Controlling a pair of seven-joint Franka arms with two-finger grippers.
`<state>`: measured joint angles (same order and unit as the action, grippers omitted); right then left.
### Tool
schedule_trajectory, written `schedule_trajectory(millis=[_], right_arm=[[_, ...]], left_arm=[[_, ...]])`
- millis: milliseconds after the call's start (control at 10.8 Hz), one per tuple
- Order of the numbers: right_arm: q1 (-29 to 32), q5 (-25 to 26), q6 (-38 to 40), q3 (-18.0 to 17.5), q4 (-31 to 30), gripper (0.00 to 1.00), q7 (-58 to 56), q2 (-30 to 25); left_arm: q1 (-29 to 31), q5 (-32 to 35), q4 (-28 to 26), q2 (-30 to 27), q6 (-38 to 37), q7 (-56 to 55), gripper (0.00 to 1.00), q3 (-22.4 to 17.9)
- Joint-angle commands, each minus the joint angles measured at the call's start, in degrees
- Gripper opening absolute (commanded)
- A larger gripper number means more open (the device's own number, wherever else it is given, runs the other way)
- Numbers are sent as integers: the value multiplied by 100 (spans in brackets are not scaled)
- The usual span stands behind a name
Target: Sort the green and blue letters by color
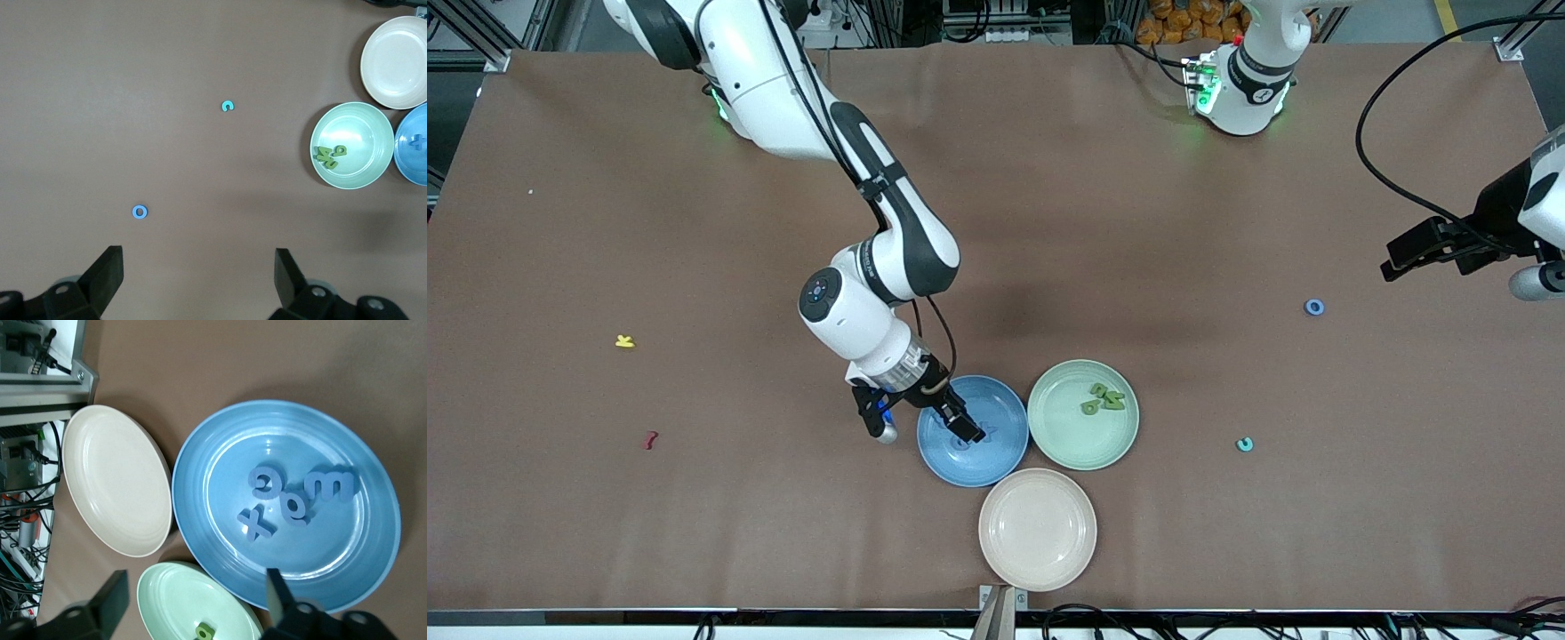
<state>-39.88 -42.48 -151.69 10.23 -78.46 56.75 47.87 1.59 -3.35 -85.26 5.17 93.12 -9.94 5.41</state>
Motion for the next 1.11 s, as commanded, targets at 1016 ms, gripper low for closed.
schedule_trajectory(millis=[1016], right_arm=[[2696, 3181, 1836, -259, -2760, 100, -4814, -2473]], left_arm=[[16, 124, 10, 125, 206, 168, 100, -23]])
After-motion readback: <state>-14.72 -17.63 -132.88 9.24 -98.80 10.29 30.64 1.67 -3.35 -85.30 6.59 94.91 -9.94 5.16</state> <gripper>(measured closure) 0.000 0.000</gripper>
